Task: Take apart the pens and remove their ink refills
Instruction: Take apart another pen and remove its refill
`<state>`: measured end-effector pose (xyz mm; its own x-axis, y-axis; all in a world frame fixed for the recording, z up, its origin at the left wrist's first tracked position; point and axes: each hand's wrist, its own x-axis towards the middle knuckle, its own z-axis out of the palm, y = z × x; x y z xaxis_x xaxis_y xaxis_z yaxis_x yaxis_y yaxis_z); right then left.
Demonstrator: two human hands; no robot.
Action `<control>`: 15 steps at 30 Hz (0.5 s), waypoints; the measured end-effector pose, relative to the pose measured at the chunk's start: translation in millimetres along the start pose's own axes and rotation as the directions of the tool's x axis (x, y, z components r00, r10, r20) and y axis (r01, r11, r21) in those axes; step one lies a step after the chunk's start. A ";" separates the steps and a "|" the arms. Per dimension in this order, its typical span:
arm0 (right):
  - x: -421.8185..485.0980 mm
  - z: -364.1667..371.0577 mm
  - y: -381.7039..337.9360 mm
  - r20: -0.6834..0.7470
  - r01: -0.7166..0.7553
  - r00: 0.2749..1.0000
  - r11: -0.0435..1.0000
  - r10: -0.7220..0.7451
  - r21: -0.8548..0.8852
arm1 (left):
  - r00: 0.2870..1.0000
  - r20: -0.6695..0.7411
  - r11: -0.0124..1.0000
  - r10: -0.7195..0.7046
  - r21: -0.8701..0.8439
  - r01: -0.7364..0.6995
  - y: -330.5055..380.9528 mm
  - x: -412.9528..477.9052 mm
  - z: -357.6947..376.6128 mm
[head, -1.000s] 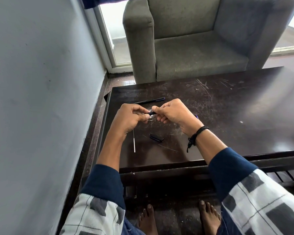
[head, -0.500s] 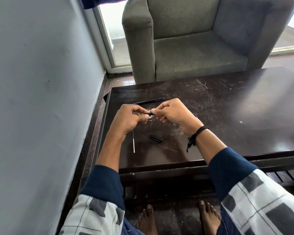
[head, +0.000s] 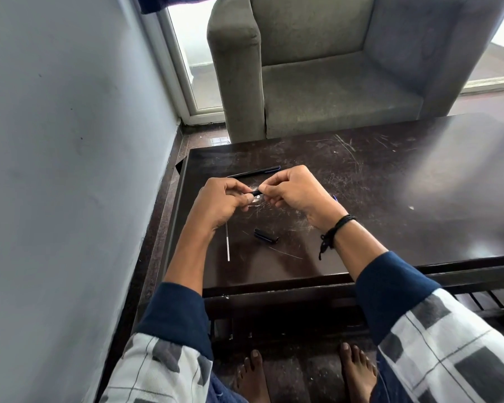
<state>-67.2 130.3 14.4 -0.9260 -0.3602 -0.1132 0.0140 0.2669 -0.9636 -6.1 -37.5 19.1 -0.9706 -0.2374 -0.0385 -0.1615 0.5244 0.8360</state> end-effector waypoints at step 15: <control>-6.3 0.7 -4.9 -0.024 -0.054 0.998 0.998 0.053 -0.042 | 1.000 0.004 1.000 0.028 0.015 -0.028 1.2 -0.8 -1.1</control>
<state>-61.1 130.7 19.7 -0.9326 -0.3242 -0.1584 0.0482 0.3233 -0.9451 -5.3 -37.6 20.8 -0.9755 -0.2193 -0.0180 -0.1373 0.5429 0.8285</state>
